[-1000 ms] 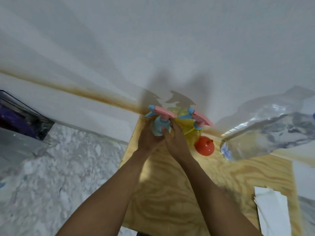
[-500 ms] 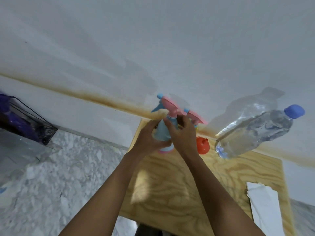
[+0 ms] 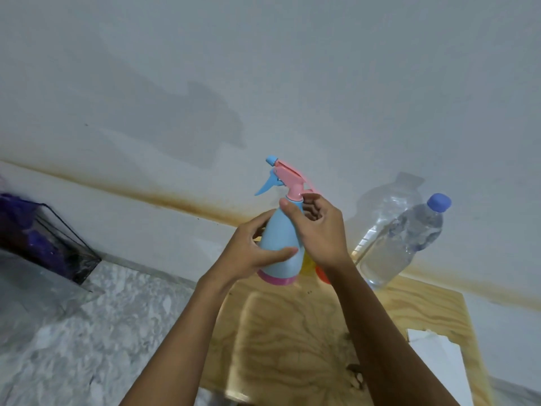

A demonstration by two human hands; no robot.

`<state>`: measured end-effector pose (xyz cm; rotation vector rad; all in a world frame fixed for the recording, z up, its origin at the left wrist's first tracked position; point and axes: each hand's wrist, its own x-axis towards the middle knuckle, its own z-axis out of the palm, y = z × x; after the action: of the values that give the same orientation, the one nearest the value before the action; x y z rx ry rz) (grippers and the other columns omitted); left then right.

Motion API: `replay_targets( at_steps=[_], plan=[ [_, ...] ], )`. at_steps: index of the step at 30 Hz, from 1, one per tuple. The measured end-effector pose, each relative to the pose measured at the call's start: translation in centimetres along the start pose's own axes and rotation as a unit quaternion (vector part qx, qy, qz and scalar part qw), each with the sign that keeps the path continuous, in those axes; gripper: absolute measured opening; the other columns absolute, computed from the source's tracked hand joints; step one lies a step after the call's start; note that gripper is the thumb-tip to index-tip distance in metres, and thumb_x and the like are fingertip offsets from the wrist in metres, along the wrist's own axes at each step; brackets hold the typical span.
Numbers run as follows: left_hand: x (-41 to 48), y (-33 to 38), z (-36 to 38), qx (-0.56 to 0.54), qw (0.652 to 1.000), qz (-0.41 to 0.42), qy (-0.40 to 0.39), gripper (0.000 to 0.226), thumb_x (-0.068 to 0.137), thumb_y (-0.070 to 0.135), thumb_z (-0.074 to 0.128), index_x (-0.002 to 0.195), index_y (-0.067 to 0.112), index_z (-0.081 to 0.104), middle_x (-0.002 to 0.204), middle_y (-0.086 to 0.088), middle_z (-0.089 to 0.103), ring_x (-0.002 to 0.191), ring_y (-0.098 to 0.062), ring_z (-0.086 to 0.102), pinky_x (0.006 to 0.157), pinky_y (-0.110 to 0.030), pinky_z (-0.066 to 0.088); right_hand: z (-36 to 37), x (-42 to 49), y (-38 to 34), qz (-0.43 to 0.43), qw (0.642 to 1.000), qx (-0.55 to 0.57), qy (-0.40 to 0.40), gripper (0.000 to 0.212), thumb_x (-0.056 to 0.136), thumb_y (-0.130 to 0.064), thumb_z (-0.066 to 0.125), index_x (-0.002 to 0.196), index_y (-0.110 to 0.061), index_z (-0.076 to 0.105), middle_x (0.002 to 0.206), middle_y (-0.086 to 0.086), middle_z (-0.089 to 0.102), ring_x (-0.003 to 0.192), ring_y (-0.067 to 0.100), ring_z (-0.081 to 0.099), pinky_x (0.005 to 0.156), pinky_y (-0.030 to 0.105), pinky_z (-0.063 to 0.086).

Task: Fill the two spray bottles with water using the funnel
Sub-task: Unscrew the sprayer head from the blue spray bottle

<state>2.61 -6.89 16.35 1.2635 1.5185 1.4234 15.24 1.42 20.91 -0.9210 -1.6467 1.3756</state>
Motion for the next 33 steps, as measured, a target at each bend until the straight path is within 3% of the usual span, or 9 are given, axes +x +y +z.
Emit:
replay_targets(
  at_steps=[3, 6, 11, 14, 17, 21, 26, 30, 33],
  plan=[
    [-0.5, 1.0, 0.0, -0.005, 1.000, -0.008, -0.007, 0.063, 0.071, 0.033, 0.085, 0.129, 0.032, 0.062, 0.119, 0.003, 0.071, 0.111, -0.019, 0.067, 0.091, -0.046, 0.058, -0.5, -0.7, -1.2, -0.011, 1.000, 0.009, -0.023, 0.032, 0.080, -0.039, 0.078, 0.101, -0.016, 0.070, 0.095, 0.003, 0.074, 0.091, 0.020, 0.071, 0.087, 0.044, 0.057],
    [-1.0, 1.7, -0.1, -0.009, 1.000, -0.021, -0.020, 0.060, 0.070, 0.037, 0.083, 0.126, 0.030, 0.064, 0.117, 0.004, 0.072, 0.110, -0.021, 0.067, 0.093, -0.043, 0.057, -1.3, -0.7, -2.1, -0.010, 0.997, 0.009, -0.076, 0.037, 0.084, -0.041, 0.073, 0.098, -0.007, 0.071, 0.100, 0.018, 0.071, 0.092, 0.029, 0.070, 0.087, 0.053, 0.054],
    [-1.6, 2.2, -0.2, -0.019, 0.999, -0.029, -0.020, 0.060, 0.068, 0.041, 0.083, 0.125, 0.030, 0.065, 0.114, 0.005, 0.072, 0.107, -0.018, 0.068, 0.090, -0.037, 0.057, -2.5, -0.6, -2.7, 0.031, 0.981, 0.020, -0.189, 0.027, 0.097, -0.038, 0.056, 0.118, -0.028, 0.070, 0.116, -0.008, 0.072, 0.108, 0.010, 0.067, 0.096, 0.030, 0.052],
    [-1.9, 2.8, -0.2, -0.023, 1.000, -0.019, -0.005, 0.059, 0.070, 0.040, 0.082, 0.125, 0.031, 0.065, 0.112, 0.006, 0.073, 0.104, -0.016, 0.068, 0.080, -0.026, 0.056, -1.9, -0.8, -2.5, 0.005, 0.993, 0.034, -0.110, 0.024, 0.099, -0.027, 0.055, 0.120, -0.026, 0.067, 0.107, -0.010, 0.073, 0.099, 0.004, 0.068, 0.084, 0.025, 0.054],
    [-1.9, 3.1, -0.1, -0.010, 1.000, -0.013, -0.001, 0.060, 0.070, 0.041, 0.082, 0.126, 0.034, 0.063, 0.113, 0.008, 0.072, 0.105, -0.014, 0.067, 0.080, -0.026, 0.057, -1.5, -1.2, -2.6, -0.032, 0.998, 0.005, -0.051, 0.014, 0.100, -0.021, 0.053, 0.108, -0.020, 0.064, 0.095, -0.004, 0.070, 0.084, 0.001, 0.065, 0.072, 0.026, 0.052],
    [-1.8, 3.2, 0.3, -0.018, 0.999, -0.006, 0.027, 0.057, 0.071, 0.041, 0.081, 0.125, 0.033, 0.064, 0.112, 0.007, 0.072, 0.103, -0.016, 0.069, 0.082, -0.035, 0.060, -0.8, -1.5, -2.9, -0.023, 0.998, 0.048, -0.031, 0.018, 0.099, -0.020, 0.051, 0.101, -0.025, 0.068, 0.097, 0.000, 0.073, 0.090, 0.016, 0.068, 0.076, 0.027, 0.056],
    [-1.8, 3.2, 0.7, -0.022, 0.999, 0.000, 0.038, 0.054, 0.076, 0.032, 0.082, 0.126, 0.031, 0.064, 0.114, 0.005, 0.073, 0.105, -0.015, 0.069, 0.085, -0.040, 0.060, 0.1, -1.8, -2.3, 0.016, 0.993, 0.116, -0.004, 0.013, 0.089, -0.029, 0.071, 0.101, -0.035, 0.068, 0.095, -0.013, 0.074, 0.091, 0.008, 0.071, 0.085, 0.030, 0.058],
    [-1.7, 3.0, 1.0, -0.014, 0.998, -0.001, 0.054, 0.056, 0.073, 0.040, 0.081, 0.125, 0.032, 0.063, 0.113, 0.007, 0.072, 0.105, -0.015, 0.069, 0.084, -0.041, 0.061, 0.8, -1.5, -2.2, 0.036, 0.987, 0.149, 0.048, 0.029, 0.084, -0.032, 0.076, 0.111, -0.027, 0.066, 0.105, -0.007, 0.073, 0.100, 0.011, 0.070, 0.095, 0.039, 0.055],
    [-1.6, 2.9, 1.1, -0.006, 0.998, -0.001, 0.066, 0.060, 0.070, 0.044, 0.081, 0.126, 0.032, 0.063, 0.112, 0.009, 0.072, 0.103, -0.014, 0.069, 0.082, -0.036, 0.061, 1.4, -1.7, -1.8, 0.045, 0.986, 0.148, 0.058, 0.031, 0.087, -0.037, 0.071, 0.114, -0.023, 0.064, 0.109, -0.003, 0.072, 0.101, 0.015, 0.069, 0.093, 0.042, 0.056]
  ],
)
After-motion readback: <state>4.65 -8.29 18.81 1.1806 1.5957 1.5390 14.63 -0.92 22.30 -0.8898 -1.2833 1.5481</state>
